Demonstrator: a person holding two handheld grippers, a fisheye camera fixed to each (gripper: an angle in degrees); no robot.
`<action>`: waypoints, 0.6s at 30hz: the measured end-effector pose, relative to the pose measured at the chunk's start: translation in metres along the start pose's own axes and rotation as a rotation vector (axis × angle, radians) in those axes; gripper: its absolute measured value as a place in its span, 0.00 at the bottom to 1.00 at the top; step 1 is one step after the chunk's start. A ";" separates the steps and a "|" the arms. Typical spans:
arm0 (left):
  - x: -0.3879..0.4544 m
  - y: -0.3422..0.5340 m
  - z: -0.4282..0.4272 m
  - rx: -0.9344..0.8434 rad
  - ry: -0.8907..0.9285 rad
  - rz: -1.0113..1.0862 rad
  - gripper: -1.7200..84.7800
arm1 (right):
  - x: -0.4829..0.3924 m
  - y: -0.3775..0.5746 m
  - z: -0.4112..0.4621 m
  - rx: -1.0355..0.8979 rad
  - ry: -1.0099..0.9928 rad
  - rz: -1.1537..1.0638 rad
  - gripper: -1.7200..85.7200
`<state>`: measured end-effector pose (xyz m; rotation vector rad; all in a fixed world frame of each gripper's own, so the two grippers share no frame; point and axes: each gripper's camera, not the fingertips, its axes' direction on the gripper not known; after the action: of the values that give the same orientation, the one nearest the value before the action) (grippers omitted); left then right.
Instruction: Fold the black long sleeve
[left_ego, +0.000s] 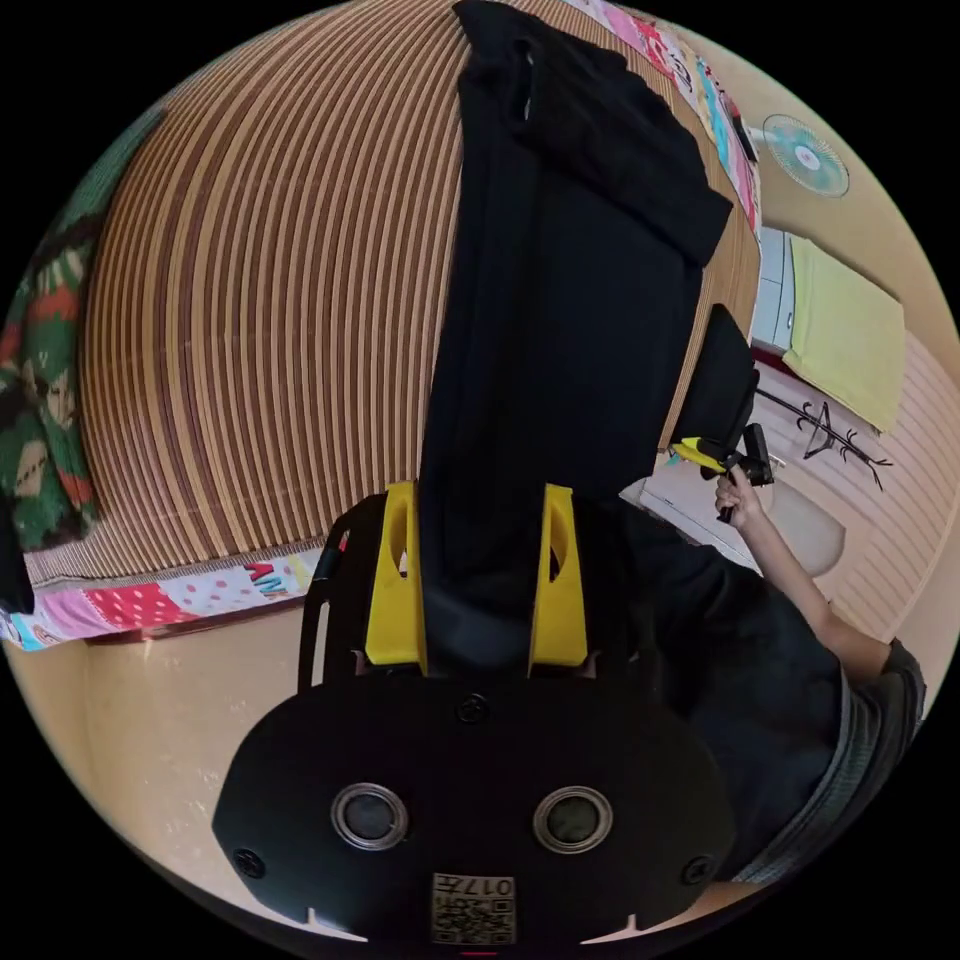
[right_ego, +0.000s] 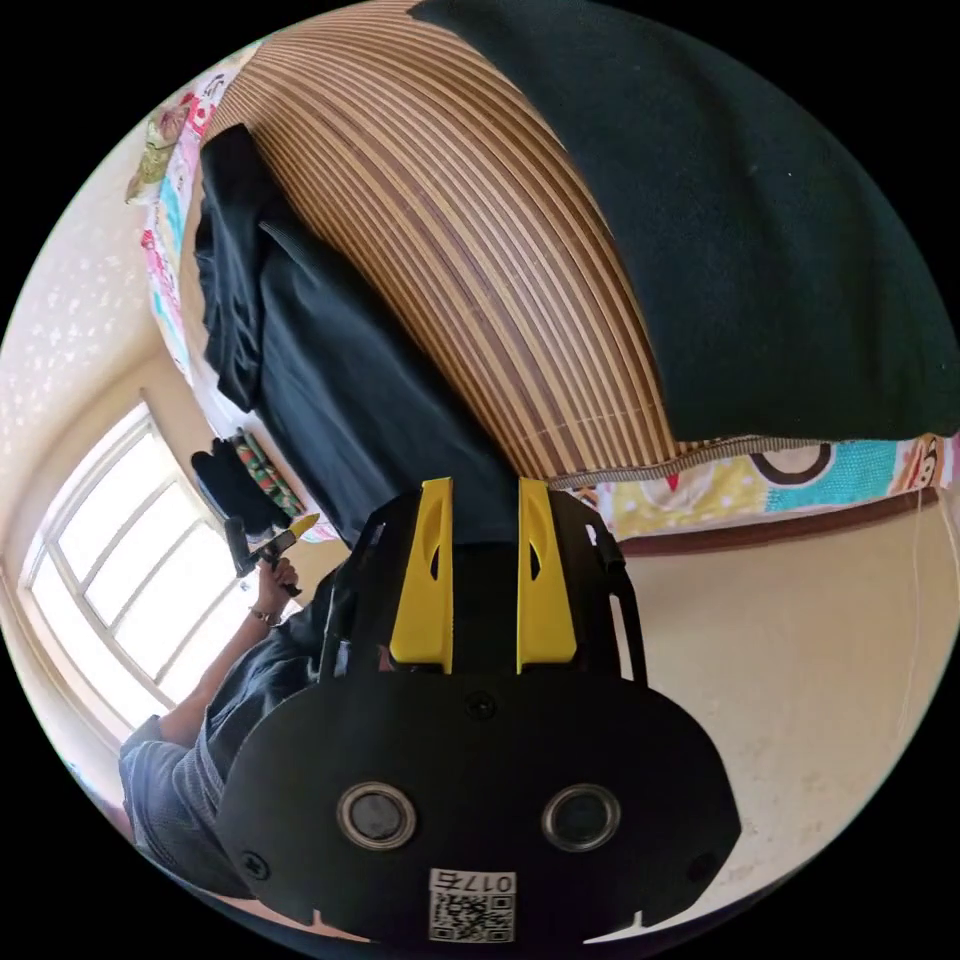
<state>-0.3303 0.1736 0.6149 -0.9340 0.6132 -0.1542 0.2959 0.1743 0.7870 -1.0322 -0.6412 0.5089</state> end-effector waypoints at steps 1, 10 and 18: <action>-0.007 0.005 0.008 -0.024 -0.006 -0.026 0.21 | -0.001 -0.002 0.002 -0.016 0.011 -0.001 0.14; -0.037 -0.014 0.044 -0.266 -0.095 -0.119 0.17 | -0.015 -0.030 0.039 -0.220 0.182 -0.028 0.14; -0.062 -0.024 0.021 -0.429 0.104 0.085 0.07 | -0.013 -0.009 0.016 -0.323 0.014 -0.253 0.06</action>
<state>-0.3660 0.1976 0.6693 -1.3169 0.7985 0.0081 0.2762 0.1722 0.7981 -1.2343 -0.8467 0.1786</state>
